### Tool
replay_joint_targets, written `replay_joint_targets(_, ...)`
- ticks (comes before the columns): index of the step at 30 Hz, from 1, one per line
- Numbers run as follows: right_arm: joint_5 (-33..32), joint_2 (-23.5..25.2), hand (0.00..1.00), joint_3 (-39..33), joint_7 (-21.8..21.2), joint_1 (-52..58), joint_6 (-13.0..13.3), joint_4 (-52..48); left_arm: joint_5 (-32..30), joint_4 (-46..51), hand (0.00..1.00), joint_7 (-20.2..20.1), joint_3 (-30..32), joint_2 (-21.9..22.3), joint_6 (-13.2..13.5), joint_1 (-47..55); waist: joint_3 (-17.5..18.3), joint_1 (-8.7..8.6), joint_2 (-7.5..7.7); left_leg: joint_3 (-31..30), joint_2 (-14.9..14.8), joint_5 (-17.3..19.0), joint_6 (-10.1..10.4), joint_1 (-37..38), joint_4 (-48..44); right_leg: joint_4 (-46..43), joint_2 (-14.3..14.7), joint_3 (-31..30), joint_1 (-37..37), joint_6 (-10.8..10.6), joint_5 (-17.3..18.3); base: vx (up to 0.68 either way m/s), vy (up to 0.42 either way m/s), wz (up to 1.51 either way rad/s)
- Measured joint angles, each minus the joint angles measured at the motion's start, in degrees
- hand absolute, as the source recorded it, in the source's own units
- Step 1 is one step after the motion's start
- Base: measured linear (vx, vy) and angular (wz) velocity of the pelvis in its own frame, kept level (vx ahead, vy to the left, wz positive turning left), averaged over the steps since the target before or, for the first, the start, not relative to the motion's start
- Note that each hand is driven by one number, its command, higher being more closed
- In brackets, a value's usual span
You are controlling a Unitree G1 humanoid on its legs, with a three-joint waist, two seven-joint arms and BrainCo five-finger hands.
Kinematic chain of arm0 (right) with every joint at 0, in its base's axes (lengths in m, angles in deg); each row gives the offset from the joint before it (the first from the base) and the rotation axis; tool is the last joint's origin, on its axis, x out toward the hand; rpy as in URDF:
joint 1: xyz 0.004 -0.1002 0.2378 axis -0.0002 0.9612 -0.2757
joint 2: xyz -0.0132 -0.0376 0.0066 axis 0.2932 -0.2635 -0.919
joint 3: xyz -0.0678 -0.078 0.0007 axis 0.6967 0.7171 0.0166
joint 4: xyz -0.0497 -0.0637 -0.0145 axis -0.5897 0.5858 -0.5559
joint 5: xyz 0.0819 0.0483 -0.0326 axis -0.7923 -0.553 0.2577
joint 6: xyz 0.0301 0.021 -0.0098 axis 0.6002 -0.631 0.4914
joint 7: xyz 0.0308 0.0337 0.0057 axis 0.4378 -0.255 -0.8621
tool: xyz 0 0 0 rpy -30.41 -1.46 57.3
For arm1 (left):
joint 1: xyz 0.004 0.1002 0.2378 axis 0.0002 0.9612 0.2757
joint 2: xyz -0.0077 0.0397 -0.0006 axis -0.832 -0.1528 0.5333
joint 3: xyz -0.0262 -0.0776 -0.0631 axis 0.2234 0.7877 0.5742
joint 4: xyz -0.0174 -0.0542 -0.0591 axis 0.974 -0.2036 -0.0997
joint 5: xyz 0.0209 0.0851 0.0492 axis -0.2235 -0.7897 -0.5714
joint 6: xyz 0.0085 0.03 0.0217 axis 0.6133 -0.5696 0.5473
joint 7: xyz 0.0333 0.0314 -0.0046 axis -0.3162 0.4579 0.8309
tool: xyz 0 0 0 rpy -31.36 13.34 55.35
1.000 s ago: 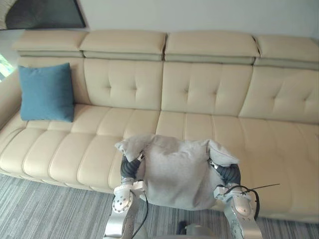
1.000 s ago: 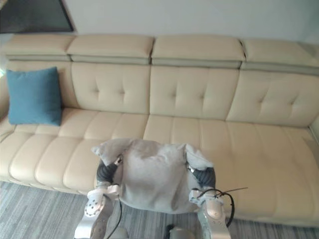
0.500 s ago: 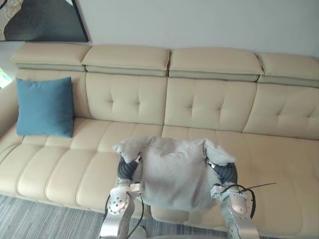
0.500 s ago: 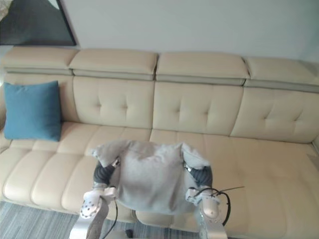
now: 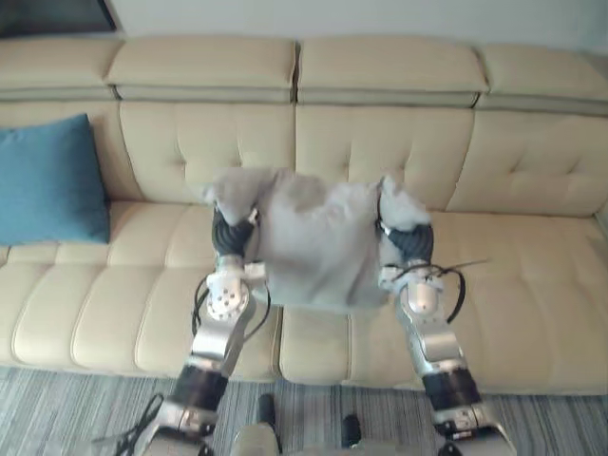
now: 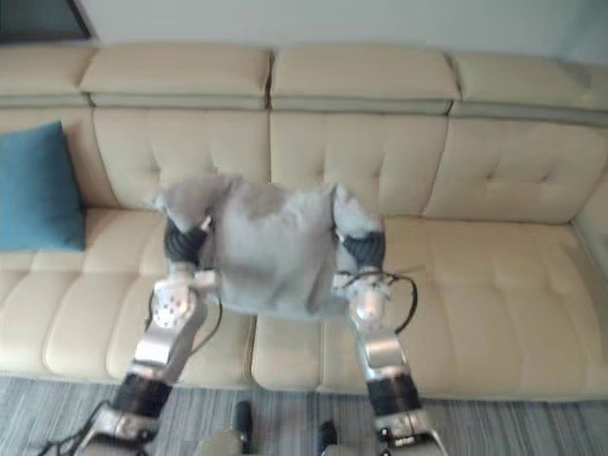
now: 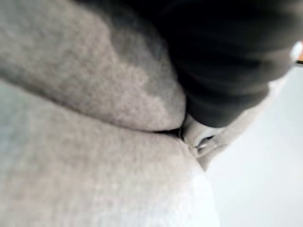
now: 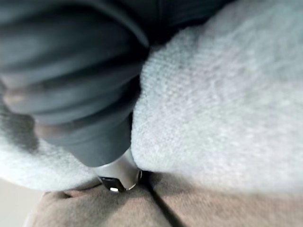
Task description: Pick up cushions and gather them together orderly.
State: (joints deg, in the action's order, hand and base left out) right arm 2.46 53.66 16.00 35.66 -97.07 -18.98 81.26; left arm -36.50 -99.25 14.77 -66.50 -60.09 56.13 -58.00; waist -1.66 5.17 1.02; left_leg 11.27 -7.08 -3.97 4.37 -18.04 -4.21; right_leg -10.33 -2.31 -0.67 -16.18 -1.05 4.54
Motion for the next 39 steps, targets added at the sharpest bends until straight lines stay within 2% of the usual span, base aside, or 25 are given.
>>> replay_joint_targets(6, 2.49, -3.59, 1.0, -0.25, 6.43, -13.29, -0.08, 2.34, 0.21, -7.63, 1.0, 4.69, 0.23, -1.93, 0.91, -15.84, -4.34, 0.82, -0.83, -1.0, 0.09, -4.3, -0.07, -5.85, 3.79, -5.2, 0.03, 0.55, -9.67, -0.35, 0.26, -0.13, -0.023, 0.06)
replay_joint_targets(9, 4.53, -4.03, 1.0, -1.29, 8.51, -20.16, -0.17, 5.51, 0.25, -11.97, 1.0, 4.93, 1.06, -3.22, 0.94, -22.64, -5.55, 0.86, -1.21, -1.15, 0.57, -7.19, 0.01, -9.97, 5.75, -8.09, -0.11, 0.64, -15.96, -0.44, 0.33, -0.09, -0.022, 0.02)
replay_joint_targets(10, 4.53, -4.19, 1.0, -2.05, 9.38, -23.1, -0.32, 7.28, 0.24, -13.78, 1.0, 4.92, 1.77, -3.17, 0.93, -25.25, -7.15, 0.86, -1.4, -1.13, 0.73, -8.15, 0.05, -10.8, 6.52, -9.22, -0.25, 0.64, -17.69, -0.54, 0.44, -0.06, -0.028, 0.05)
replay_joint_targets(12, 4.51, -4.66, 1.0, -2.74, 10.29, -25.26, -0.37, 8.6, 0.27, -15.96, 1.0, 4.93, 2.01, -2.95, 0.92, -28.24, -7.59, 0.87, -1.82, -1.71, 0.8, -8.75, 0.15, -13.59, 6.57, -10.19, -0.44, 1.2, -20.66, -0.55, 0.57, -0.04, -0.033, 0.13)
replay_joint_targets(13, 4.45, -5.28, 0.0, -3.56, 10.66, -26.89, -0.5, 9.83, 0.3, -18.57, 0.0, 4.86, 2.05, -2.9, 0.87, -31.1, -8.08, 0.84, -2.07, -2.61, 0.81, -10.02, 0.38, -15.37, 7.46, -11.09, -0.52, 1.7, -22.95, -0.5, 0.62, -0.02, -0.032, 0.18)
replay_joint_targets(16, 4.33, -6.03, 0.0, -5.73, 11.93, -31.31, -0.92, 13.66, 0.52, -23.78, 0.0, 4.81, 2.49, -2.85, 0.74, -35.98, -10.59, 0.81, -2.2, -3.29, 0.89, -11.5, 0.86, -17.96, 8.17, -13.22, -0.56, 2.23, -26.51, -0.15, 1.09, -0.02, -0.044, 0.13)
replay_joint_targets(20, 3.72, -6.71, 0.0, -7.66, 12.73, -35.57, -1.16, 15.74, 1.46, -26.07, 0.0, 4.72, 4.31, -2.73, 0.81, -38.4, -12.85, 0.73, -2.85, -4.18, 0.75, -12.97, 1.81, -19.51, 9.5, -14.89, -0.5, 2.93, -29.15, 0.44, 1.72, 0.01, -0.052, 0.08)
replay_joint_targets(24, 1.83, -8.82, 0.0, -8.4, 12.5, -38.9, -1.16, 17.09, 1.92, -28.71, 0.0, 4.49, 4.8, -3.53, 0.81, -42.88, -13.66, 0.75, -2.93, -4.62, 0.65, -13.63, 2.37, -20.41, 9.98, -15.66, -0.52, 3.43, -30.39, 0.71, 2.19, 0.02, -0.053, 0.06)
replay_joint_targets(29, -4.3, -13.13, 0.0, -10.97, 9.91, -42.1, -0.94, 19.03, 3.18, -32.38, 0.0, 1.32, 6.56, -5.61, 0.63, -46.71, -14.12, 0.41, -2.88, -5.27, 0.82, -13.62, 2.35, -21.97, 10.01, -16.36, -0.9, 3.5, -32.04, 0.42, 2.39, 0.04, -0.022, 0.05)
replay_joint_targets(33, -12.61, -18.05, 0.0, -13.72, 5.77, -43.42, -0.71, 22.42, 4.68, -35.06, 0.0, -1.63, 9.23, -10.83, -0.24, -46.68, -14.12, 0.14, -2.87, -5.41, 0.81, -13.64, 2.35, -21.71, 10.0, -16.45, -0.88, 3.52, -31.74, 0.28, 2.49, 0.06, -0.043, 0.03)
replay_joint_targets(35, -15.39, -20.09, 0.0, -16.66, 5.18, -42.53, -0.69, 22.85, 7.74, -35.32, 0.0, -3.5, 11.66, -12.99, -0.38, -45.59, -14.16, 0.0, -2.82, -5.41, 0.81, -13.65, 2.35, -21.04, 10.02, -16.42, -0.87, 3.52, -31.05, 0.28, 2.49, 0.05, -0.044, 0.0)
replay_joint_targets(39, -19.37, -22.3, 0.0, -22.1, 4.67, -33.1, -0.53, 21.7, 11.16, -32.19, 0.0, -5.63, 15.72, -14.31, -0.1, -35.78, -14.21, -0.68, -2.81, -5.53, 1.08, -13.63, 2.36, -16.0, 10.05, -15.16, -1.15, 3.52, -24.98, 0.46, 3.27, 0.05, -0.046, 0.07)
